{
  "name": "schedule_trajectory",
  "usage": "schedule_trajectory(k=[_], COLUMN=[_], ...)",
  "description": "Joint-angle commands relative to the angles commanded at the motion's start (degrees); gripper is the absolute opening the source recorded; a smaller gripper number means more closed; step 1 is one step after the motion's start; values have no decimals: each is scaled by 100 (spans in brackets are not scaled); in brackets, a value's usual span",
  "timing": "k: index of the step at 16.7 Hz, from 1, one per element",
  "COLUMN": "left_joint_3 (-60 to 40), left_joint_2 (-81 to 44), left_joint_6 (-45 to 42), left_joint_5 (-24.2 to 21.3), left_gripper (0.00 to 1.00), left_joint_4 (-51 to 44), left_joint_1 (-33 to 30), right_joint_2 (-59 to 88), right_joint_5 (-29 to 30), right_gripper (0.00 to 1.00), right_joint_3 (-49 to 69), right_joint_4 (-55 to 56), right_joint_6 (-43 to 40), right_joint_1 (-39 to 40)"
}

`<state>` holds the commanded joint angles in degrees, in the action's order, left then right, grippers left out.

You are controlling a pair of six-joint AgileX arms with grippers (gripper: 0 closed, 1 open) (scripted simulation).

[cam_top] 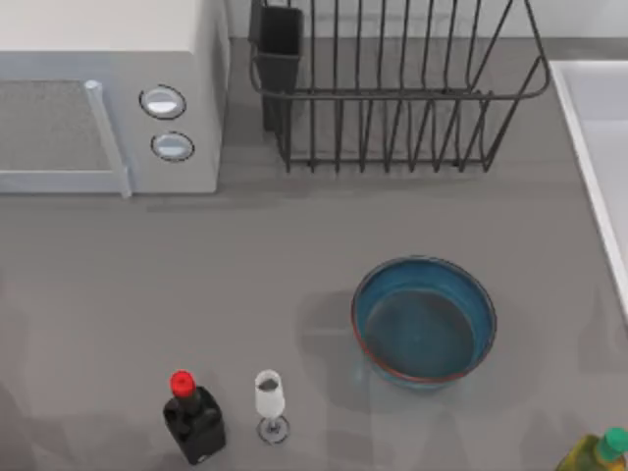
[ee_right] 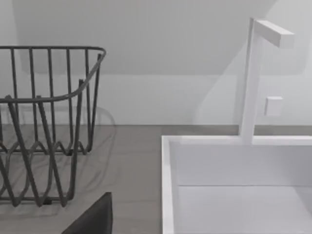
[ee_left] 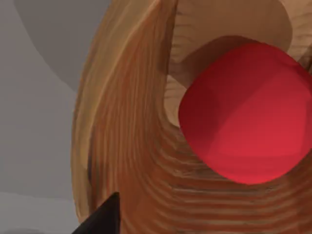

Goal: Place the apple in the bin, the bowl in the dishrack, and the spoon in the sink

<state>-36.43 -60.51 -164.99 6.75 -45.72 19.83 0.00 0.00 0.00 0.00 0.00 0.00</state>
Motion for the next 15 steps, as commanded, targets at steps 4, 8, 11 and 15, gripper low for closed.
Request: schedule_trajectory(k=[4,8,11,15], left_joint_3=[739,1470,1996,2634], left_joint_2=[1010,2090,2935,4075], left_joint_6=[3069,6523,9079,12139], left_joint_5=[-82,-179,-265,-397], left_gripper=[100,100,100,100], left_joint_4=[852,1732,2392,3230], left_joint_1=[-213,-493,-751,-1145], right_joint_2=[0,0,0,0], right_joint_5=[0,0,0,0], right_gripper=[100,100,100,100], right_joint_3=[0,0,0,0], right_joint_4=[0,0,0,0], right_joint_6=[0,0,0,0], right_joint_1=[0,0,0,0])
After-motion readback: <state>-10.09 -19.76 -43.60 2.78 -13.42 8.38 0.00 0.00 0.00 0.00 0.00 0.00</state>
